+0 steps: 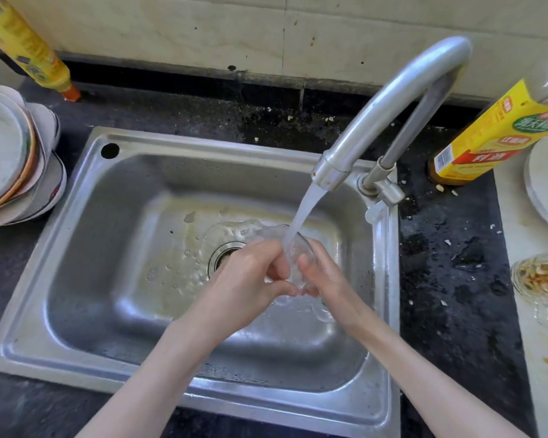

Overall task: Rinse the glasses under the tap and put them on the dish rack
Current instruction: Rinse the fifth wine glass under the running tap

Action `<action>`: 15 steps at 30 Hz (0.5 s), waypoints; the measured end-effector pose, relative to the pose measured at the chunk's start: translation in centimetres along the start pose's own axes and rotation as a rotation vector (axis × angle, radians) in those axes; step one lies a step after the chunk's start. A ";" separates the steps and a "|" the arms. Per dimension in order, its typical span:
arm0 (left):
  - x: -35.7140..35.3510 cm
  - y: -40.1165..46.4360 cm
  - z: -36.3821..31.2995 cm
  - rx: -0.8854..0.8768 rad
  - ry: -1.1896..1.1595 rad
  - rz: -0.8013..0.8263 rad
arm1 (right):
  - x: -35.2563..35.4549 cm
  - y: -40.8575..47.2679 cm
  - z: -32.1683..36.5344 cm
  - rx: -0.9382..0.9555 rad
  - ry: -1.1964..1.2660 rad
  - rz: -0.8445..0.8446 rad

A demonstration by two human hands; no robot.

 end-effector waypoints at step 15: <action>-1.0 0.2 -0.2 -0.027 0.071 0.133 | 0.6 0.3 -0.4 -0.063 0.040 0.032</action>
Point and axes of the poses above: each hand's wrist, its own y-axis towards the middle knuckle, its own x-axis out of the back of the hand, z = x × y, the point moved 8 cm from there along y, towards the middle knuckle, and after that the axes turned 15 degrees about z, right-handed, at the moved point
